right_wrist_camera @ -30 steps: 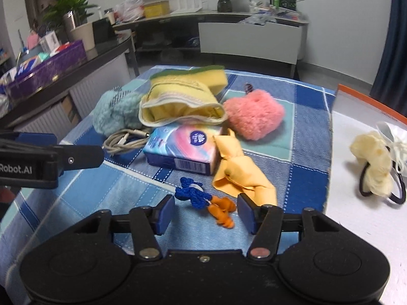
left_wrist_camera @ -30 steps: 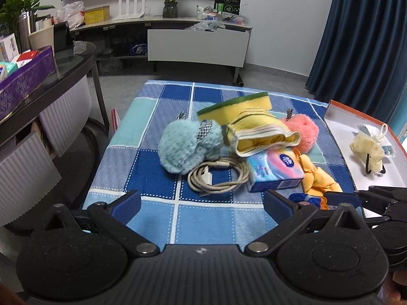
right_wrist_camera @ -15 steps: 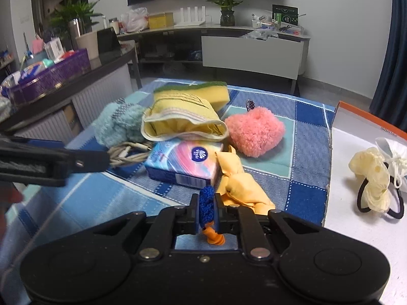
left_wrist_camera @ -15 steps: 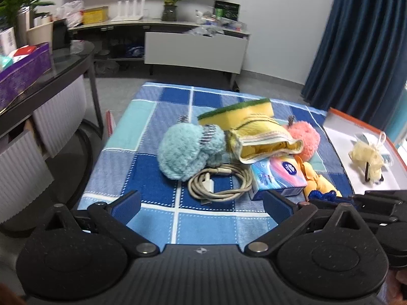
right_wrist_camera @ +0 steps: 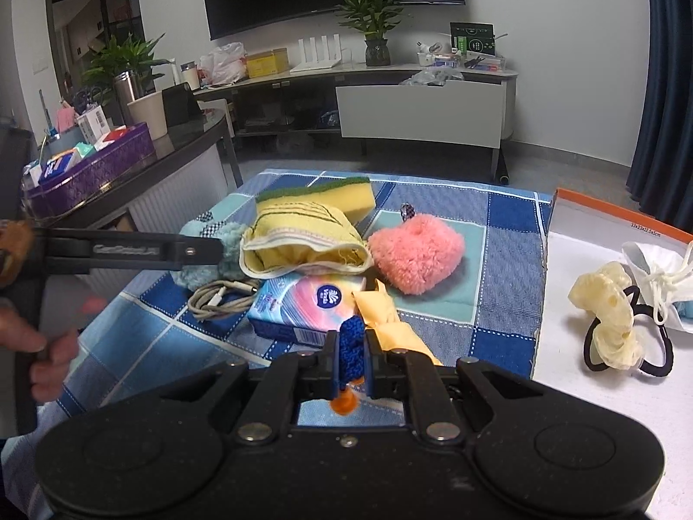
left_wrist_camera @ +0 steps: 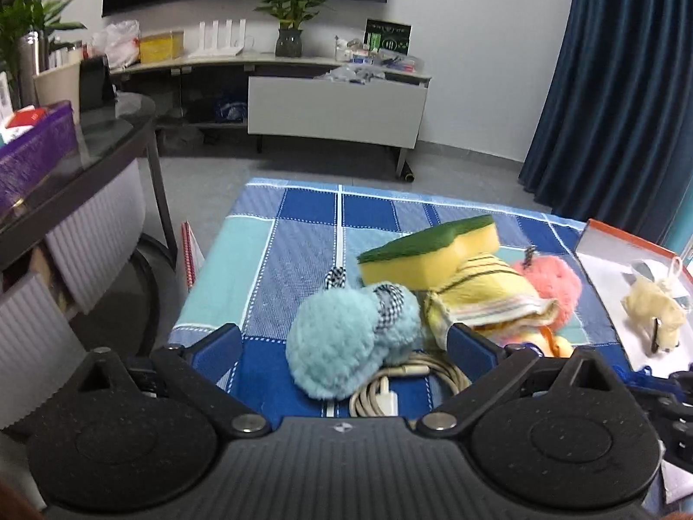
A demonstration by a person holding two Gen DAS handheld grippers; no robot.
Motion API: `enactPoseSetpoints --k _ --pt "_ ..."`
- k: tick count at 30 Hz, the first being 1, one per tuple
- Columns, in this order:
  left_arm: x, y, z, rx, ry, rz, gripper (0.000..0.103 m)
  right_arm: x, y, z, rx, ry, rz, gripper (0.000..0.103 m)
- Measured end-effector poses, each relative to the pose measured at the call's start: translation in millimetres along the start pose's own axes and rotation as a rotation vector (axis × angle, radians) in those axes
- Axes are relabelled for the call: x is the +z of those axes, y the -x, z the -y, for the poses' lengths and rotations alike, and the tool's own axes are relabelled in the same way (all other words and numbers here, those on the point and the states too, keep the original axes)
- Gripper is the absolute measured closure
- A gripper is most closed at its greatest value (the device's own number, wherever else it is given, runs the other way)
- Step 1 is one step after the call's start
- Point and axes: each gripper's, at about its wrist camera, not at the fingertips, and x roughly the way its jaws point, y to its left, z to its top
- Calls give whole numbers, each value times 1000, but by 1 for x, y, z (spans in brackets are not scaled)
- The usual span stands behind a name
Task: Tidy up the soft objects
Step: 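Grasp the blue-orange earplugs with the right tool while the left tool grasps the teal pom-pom, then lift the teal pom-pom with the left tool while the right tool carries earplugs toward the box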
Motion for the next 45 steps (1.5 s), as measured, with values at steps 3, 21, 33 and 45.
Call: enactPoseSetpoints --k 3,21,33,45 --pt "1 -19 3 16 -30 -31 0 2 0 -1 3 2 2 90" --pt "3 14 15 -25 -50 64 53 5 10 2 -13 -16 30 90" --pt "-4 70 43 11 -25 73 53 9 45 -5 -45 -20 77 90" --pt "-16 99 71 -11 -43 87 53 1 87 3 -100 -54 115 90"
